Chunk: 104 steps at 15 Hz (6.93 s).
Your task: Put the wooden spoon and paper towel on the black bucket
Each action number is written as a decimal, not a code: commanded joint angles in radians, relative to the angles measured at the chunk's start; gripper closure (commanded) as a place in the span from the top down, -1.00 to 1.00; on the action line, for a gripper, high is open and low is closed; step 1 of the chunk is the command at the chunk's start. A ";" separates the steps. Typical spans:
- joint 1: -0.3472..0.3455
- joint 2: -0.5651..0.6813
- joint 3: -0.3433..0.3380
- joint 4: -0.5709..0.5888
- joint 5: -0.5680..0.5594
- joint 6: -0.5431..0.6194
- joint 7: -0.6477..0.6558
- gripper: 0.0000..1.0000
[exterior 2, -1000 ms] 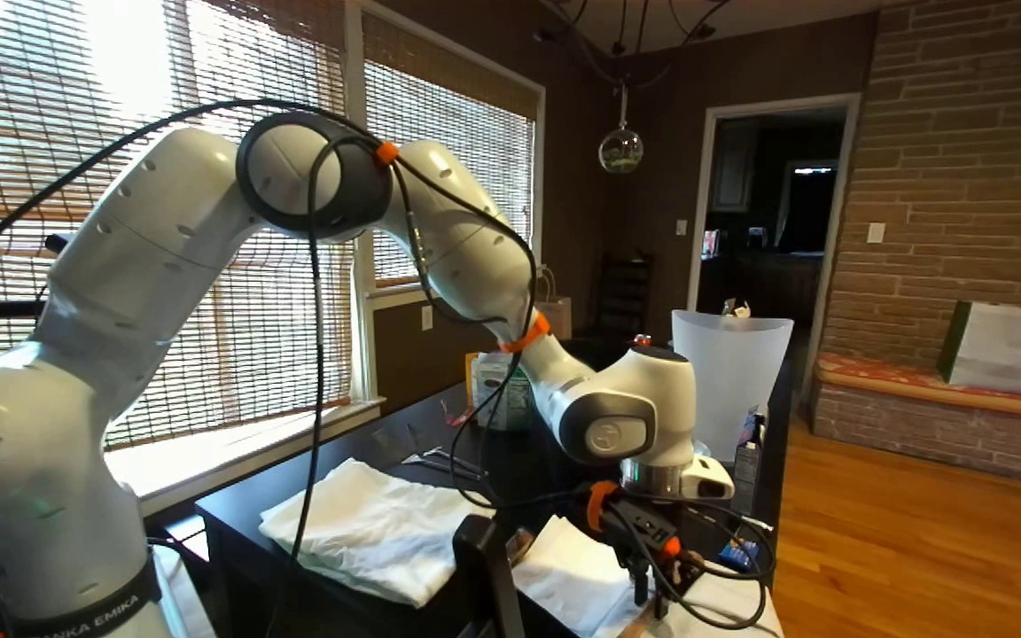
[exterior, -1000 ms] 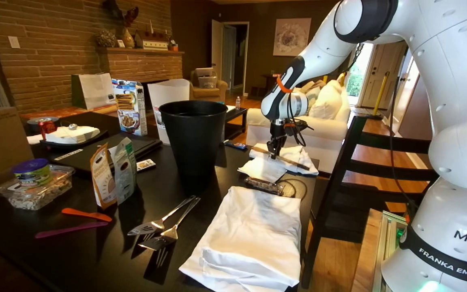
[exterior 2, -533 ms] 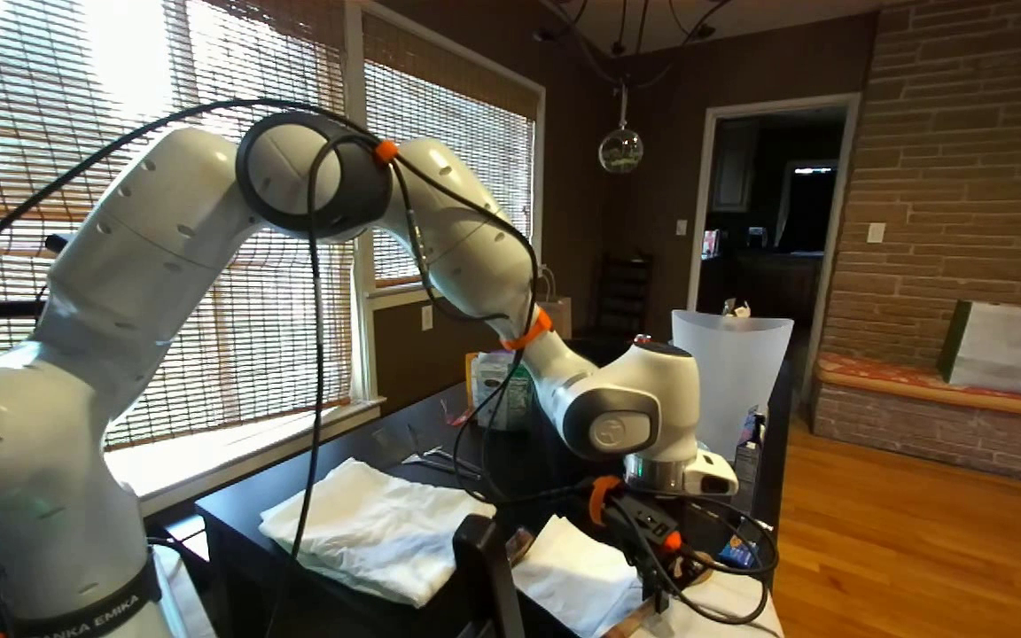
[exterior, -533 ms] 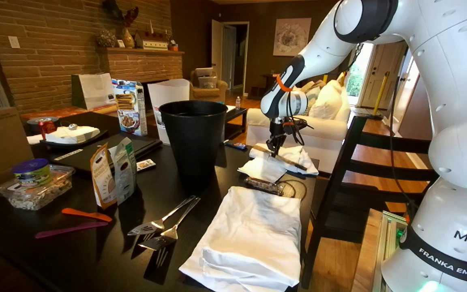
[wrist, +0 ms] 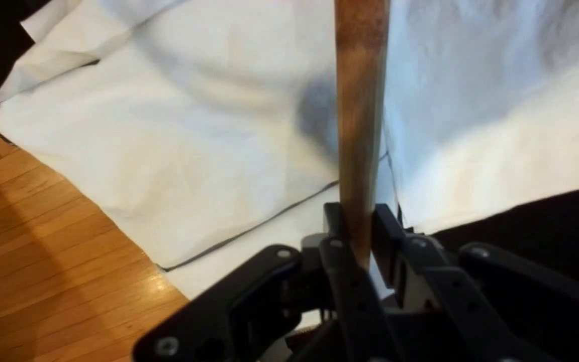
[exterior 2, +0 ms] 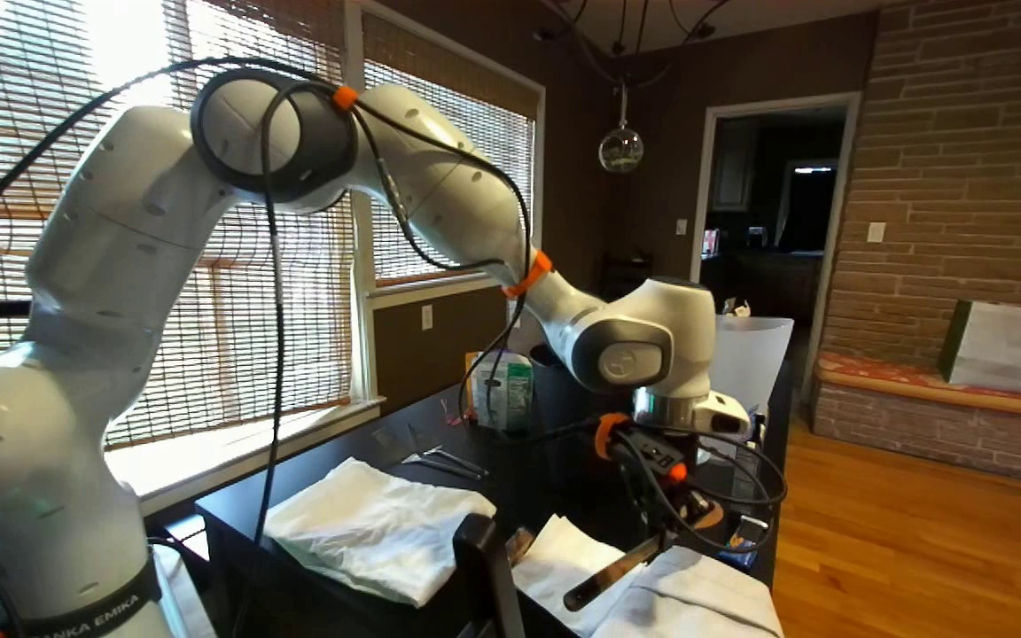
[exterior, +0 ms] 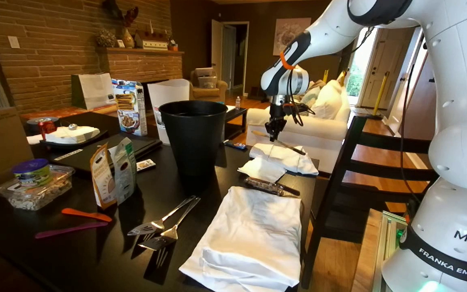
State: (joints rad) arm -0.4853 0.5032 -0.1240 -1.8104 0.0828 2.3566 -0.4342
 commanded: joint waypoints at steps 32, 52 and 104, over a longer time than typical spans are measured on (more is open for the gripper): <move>0.112 -0.121 -0.004 0.154 0.179 -0.086 0.277 -0.86; 0.325 -0.116 -0.048 0.396 0.040 -0.511 0.920 -0.85; 0.344 0.214 0.009 0.867 0.113 -0.478 1.290 1.00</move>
State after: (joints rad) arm -0.0996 0.7764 -0.1343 -0.9096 0.1662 1.8869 0.9398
